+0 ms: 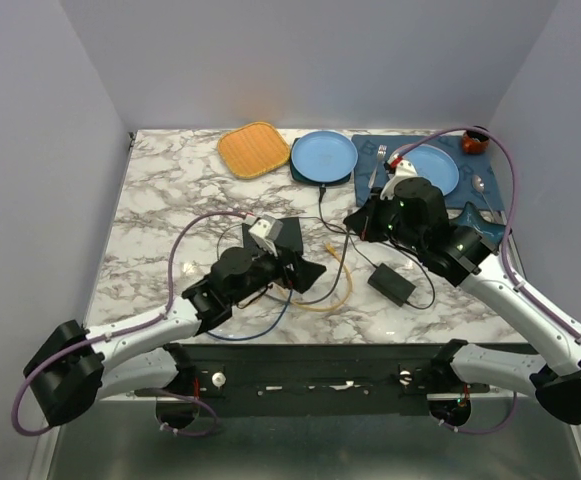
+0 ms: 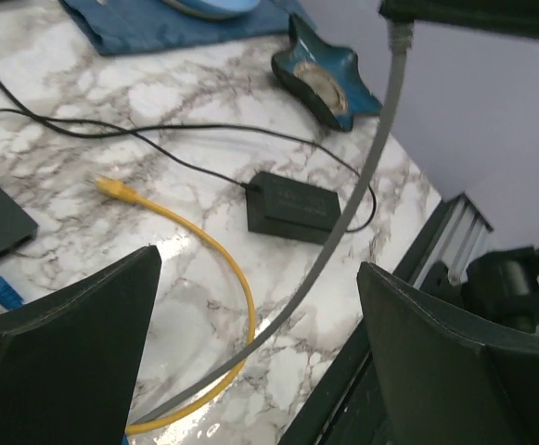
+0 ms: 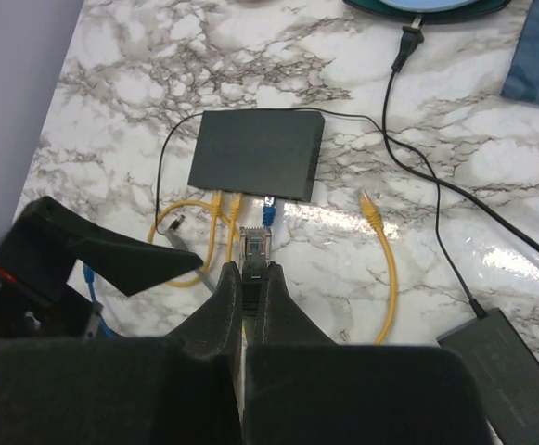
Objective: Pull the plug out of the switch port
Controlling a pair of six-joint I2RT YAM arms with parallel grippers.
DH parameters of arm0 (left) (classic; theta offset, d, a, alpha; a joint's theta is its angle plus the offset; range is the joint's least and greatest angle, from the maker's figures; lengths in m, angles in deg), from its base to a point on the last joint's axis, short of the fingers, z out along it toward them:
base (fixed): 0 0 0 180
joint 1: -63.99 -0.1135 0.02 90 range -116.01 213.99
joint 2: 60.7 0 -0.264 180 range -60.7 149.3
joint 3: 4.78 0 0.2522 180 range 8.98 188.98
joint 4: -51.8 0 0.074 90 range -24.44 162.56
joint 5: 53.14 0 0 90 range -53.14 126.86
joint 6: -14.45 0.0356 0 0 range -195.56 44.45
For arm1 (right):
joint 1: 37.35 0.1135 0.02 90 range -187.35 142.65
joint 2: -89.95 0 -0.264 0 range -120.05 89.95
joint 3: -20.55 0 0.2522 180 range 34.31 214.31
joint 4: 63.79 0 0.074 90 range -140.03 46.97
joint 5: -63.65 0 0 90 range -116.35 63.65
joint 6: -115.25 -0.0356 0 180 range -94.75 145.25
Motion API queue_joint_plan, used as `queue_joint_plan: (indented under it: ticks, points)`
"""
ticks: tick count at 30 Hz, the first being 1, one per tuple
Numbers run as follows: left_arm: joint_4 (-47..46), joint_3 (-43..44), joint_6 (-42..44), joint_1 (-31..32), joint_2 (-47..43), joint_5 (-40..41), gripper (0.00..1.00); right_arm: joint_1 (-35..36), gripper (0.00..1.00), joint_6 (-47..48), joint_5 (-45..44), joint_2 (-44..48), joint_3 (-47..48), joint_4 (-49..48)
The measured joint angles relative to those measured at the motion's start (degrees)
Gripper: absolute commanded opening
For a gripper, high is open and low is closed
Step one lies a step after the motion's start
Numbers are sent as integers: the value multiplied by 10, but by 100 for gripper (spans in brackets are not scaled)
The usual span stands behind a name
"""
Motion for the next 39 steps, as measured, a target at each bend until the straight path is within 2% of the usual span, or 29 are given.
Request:
queue_joint_plan:
  ticks: [7, 10, 13, 16, 17, 19, 20, 21, 22, 23, 25, 26, 29, 32, 35, 39]
  points:
    - [-16, 12, 56, 83, 83, 4, 99, 0, 1, -13, 26, -4, 0, 5]
    - [-27, 16, 70, 96, 95, 10, 98, 0, 1, -17, 35, -4, -1, 5]
    - [-31, 30, 78, 100, 117, 16, 93, 0, 1, -22, 46, -4, -1, 5]
    - [-33, 41, 81, 100, 142, 20, 76, 1, 1, -25, 58, -3, -1, 5]
    - [-33, 44, 82, 100, 151, 20, 61, 1, 1, -26, 62, -2, -1, 4]
    - [-33, 49, 82, 100, 165, 20, 45, 2, 1, -28, 67, 2, -1, 5]
    - [-34, 50, 83, 100, 171, 19, 32, 2, 1, -30, 69, 4, -1, 5]
    - [-34, 52, 84, 100, 176, 19, 26, 3, 4, -30, 70, 7, -1, 4]
    - [-34, 54, 87, 100, 178, 21, 20, 3, 13, -30, 71, 11, -2, 5]
    - [-34, 57, 87, 100, 180, 20, 9, 3, 36, -30, 71, 15, -4, 4]
    - [-35, 59, 88, 101, 179, 20, 1, 3, 52, -33, 70, 23, -8, 3]
    - [-35, 60, 88, 102, 179, 21, 0, 3, 60, -32, 68, 27, -10, 3]
    - [-32, 60, 83, 102, 165, 21, 0, 3, 69, -32, 47, 41, -27, 1]
    - [-33, 65, 72, 100, 134, 15, 0, 5, 73, -35, 0, 66, -65, 0]
    - [-56, 82, 46, 89, 106, -15, 0, 5, 73, -39, -43, 102, -108, -3]
    - [-136, 95, -26, 59, 101, -77, 0, 5, 73, -43, -75, 135, -137, -14]
